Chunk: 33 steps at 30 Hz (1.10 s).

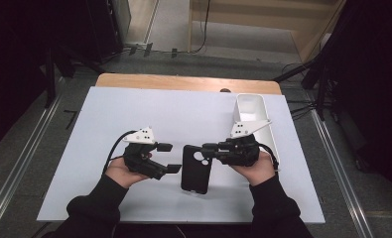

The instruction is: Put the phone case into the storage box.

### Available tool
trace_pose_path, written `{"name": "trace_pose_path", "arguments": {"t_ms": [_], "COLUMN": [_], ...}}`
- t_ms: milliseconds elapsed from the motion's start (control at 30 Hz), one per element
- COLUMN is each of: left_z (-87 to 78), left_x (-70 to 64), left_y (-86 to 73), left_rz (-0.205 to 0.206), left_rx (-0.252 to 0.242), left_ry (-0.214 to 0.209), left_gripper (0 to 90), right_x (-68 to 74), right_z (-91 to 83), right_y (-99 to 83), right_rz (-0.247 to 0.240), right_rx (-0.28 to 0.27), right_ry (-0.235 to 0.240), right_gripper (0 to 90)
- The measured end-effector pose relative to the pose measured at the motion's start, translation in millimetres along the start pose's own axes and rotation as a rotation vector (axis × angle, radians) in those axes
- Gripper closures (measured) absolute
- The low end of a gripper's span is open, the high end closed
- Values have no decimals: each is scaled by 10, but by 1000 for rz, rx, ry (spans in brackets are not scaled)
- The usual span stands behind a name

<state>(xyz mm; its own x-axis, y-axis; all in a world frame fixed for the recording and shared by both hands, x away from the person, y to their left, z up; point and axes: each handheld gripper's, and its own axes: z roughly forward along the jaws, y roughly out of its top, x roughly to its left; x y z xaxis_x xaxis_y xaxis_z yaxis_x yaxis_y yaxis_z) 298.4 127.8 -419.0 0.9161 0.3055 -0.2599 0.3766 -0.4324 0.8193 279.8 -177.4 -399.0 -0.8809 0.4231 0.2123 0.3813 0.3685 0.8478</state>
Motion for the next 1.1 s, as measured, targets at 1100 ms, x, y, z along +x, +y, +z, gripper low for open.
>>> {"name": "trace_pose_path", "arguments": {"t_ms": [1100], "left_z": [-1], "left_x": [-76], "left_y": [115], "left_rz": [13], "left_rx": [-5], "left_ry": [-144], "left_gripper": [452], "right_x": [107], "right_z": [102], "right_y": [15], "right_rz": [-71], "right_rx": [20], "right_ry": [106], "right_gripper": [748]}}
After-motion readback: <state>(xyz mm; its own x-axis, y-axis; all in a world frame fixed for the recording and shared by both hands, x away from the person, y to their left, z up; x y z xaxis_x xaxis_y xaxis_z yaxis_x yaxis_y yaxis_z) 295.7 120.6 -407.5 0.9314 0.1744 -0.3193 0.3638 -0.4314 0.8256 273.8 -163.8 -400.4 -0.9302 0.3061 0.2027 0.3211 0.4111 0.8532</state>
